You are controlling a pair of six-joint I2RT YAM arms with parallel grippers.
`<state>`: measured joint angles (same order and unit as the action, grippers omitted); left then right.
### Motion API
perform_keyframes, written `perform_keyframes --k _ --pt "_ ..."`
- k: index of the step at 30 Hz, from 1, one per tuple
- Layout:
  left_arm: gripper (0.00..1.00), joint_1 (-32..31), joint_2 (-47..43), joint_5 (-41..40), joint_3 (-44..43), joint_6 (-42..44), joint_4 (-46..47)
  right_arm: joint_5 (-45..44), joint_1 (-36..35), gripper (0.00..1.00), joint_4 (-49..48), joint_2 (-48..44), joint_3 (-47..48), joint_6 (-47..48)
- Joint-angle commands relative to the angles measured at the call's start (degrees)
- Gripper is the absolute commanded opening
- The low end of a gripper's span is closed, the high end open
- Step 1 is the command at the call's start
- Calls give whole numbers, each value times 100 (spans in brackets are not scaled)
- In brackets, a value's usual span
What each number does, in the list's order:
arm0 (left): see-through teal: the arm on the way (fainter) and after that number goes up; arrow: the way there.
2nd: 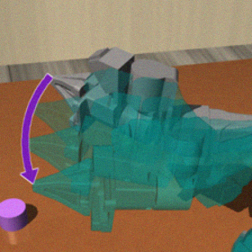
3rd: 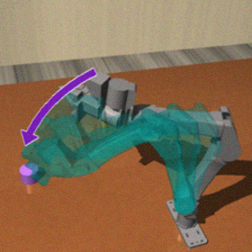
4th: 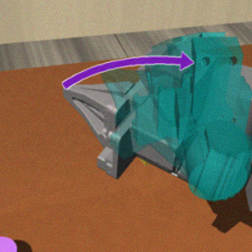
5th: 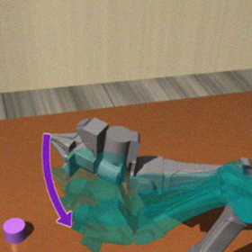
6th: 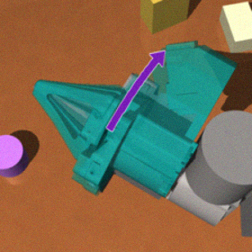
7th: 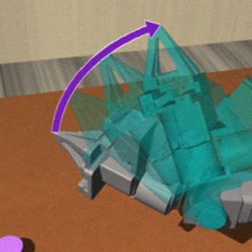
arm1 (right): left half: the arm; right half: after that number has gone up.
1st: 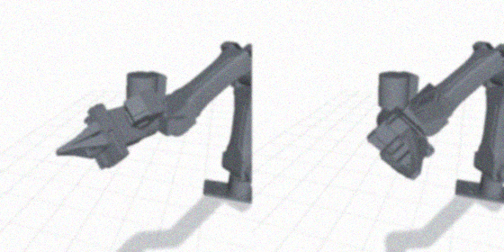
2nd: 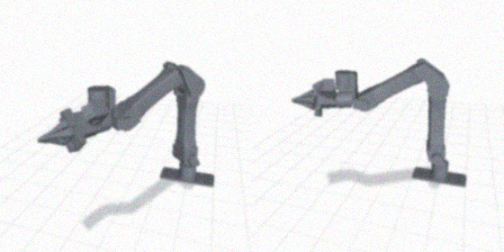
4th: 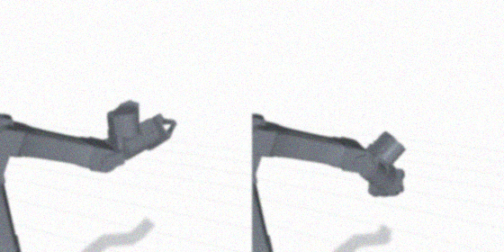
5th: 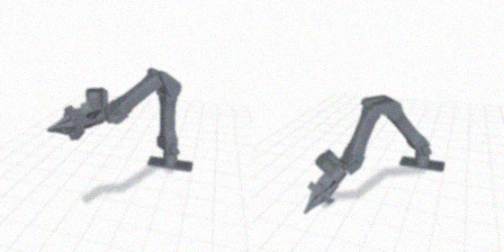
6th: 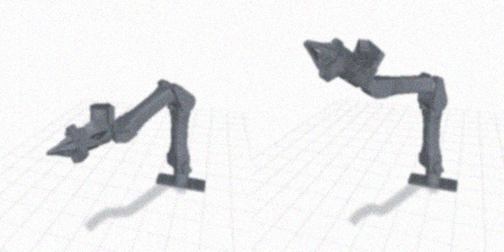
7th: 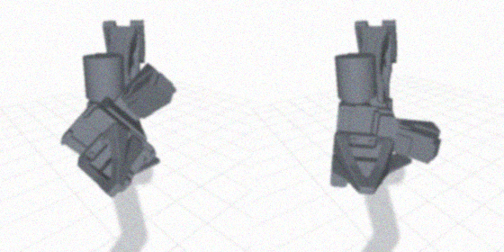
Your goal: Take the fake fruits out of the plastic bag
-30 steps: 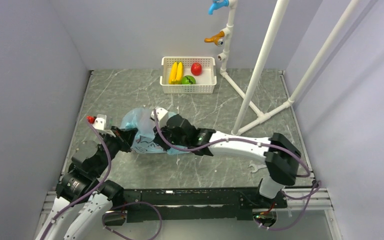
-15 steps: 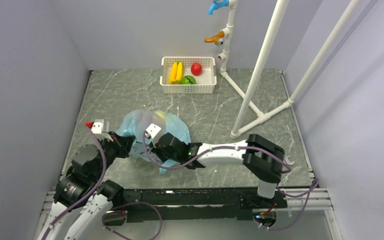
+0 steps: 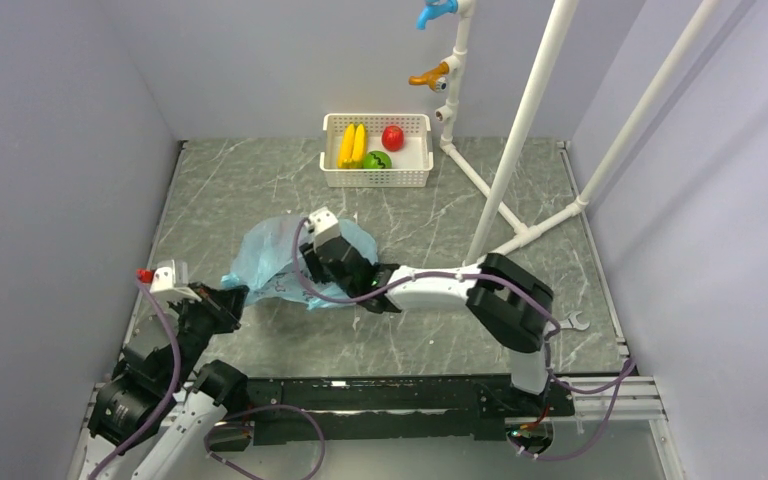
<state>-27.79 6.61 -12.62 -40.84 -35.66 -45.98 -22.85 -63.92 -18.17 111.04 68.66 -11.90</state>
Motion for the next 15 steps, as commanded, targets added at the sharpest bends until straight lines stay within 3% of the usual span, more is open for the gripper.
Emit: perform_keyframes --k 1,3,8,11,15 --pt "0 -7 13 -390 -220 -113 -187 -77 354 51 -444 -790 -51 -220" --pt "0 -5 89 -415 -230 -115 -178 152 407 55 -376 -866 -21 -144" --pt "0 -6 241 -515 -337 -54 -261 281 522 85 -246 -646 54 191" --pt "0 -2 205 -811 -511 -76 -440 206 490 90 -148 -483 -23 786" --pt "0 -3 133 -1067 -646 13 -437 918 125 94 -57 -432 -421 1578"
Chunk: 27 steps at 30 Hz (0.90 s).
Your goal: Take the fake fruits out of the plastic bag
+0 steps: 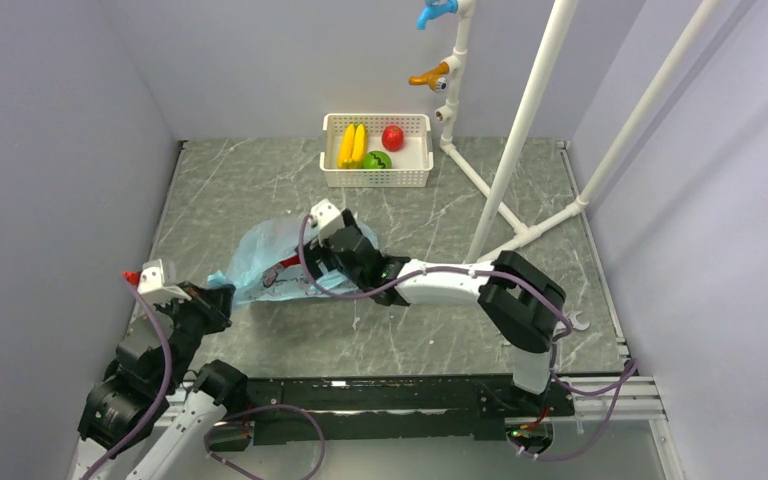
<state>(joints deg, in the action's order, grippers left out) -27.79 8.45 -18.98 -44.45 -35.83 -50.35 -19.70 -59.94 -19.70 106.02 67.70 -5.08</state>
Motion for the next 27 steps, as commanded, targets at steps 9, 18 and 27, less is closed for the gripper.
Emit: perform_keyframes --k 9,18,27 --pt "0 -3 169 -316 -116 226 242 1415 -671 98 -86 -421 -1536 799" --pt "0 -2 359 262 -58 539 318 1514 -503 99 -57 -1511 -1619 17" --pt "0 -6 146 354 32 525 409 1675 -522 91 -65 -1841 -1781 -1026"
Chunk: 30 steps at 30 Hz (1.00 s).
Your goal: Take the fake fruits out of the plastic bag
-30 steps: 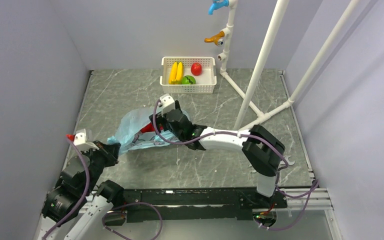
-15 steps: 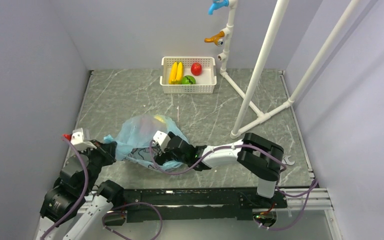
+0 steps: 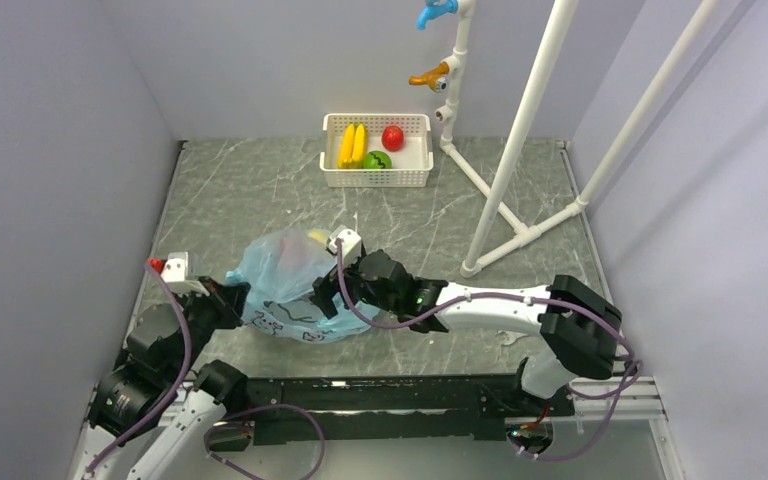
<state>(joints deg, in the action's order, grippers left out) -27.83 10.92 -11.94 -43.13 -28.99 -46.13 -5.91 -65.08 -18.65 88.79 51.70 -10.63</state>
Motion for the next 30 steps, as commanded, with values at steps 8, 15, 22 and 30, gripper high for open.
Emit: perform_keyframes --k 8,15,22,30 --pt "0 1 186 -1203 -766 -1611 -1513 717 -231 38 37 34 -658 -161" --pt "79 -2 1053 -211 -1582 -1117 -2347 867 -285 35 428 -239 -673 306" --pt "99 -2 2082 -376 -3001 -292 -3355 1856 -286 32 284 10 -724 445" --pt "99 -3 4669 544 -4419 1683 -2554 1769 -286 32 47 -106 -911 416"
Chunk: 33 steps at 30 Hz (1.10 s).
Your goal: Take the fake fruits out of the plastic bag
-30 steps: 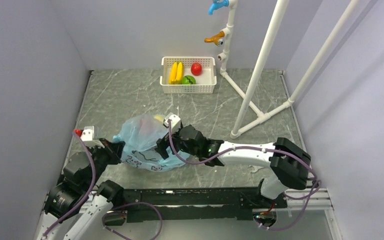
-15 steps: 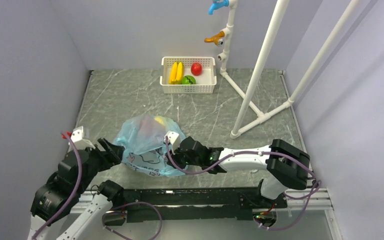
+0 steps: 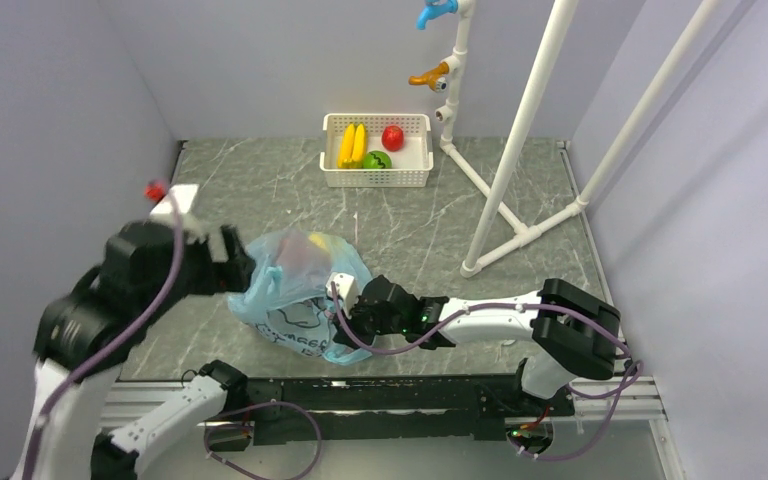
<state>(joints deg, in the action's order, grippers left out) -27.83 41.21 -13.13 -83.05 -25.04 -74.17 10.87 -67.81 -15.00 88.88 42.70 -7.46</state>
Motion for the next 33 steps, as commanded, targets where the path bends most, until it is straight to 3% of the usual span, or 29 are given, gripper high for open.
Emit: perform_keyframes --k 1,10,15,22,24,25,26,27,28,33 --pt "100 3 1988 837 -482 1511 169 62 -13 32 -310 -130 -4 102" --pt "99 -6 2529 1711 226 1935 627 2 -12 31 -677 -298 -354 -17" --pt "96 -166 2605 950 714 1806 181 -130 -8 31 -741 -338 -401 -33" --pt "79 -344 1963 366 1177 1286 125 -516 15 32 -667 -481 -451 -24" --pt "69 -358 1803 270 1237 1165 86 -655 53 32 -656 -530 -479 -44" --pt "57 -355 1730 229 1279 1126 81 -721 79 32 -662 -560 -488 -58" --pt "27 -360 1644 144 1316 1079 84 -794 109 32 -642 -588 -493 -61" --pt "6 -367 1598 -21 1320 1002 56 -860 133 32 -617 -604 -495 -64" --pt "0 -364 1540 -238 1323 932 33 -918 172 32 -579 -628 -494 -69" --pt "0 -367 1132 -1552 1216 260 62 -1490 281 33 -294 -701 -460 -84"
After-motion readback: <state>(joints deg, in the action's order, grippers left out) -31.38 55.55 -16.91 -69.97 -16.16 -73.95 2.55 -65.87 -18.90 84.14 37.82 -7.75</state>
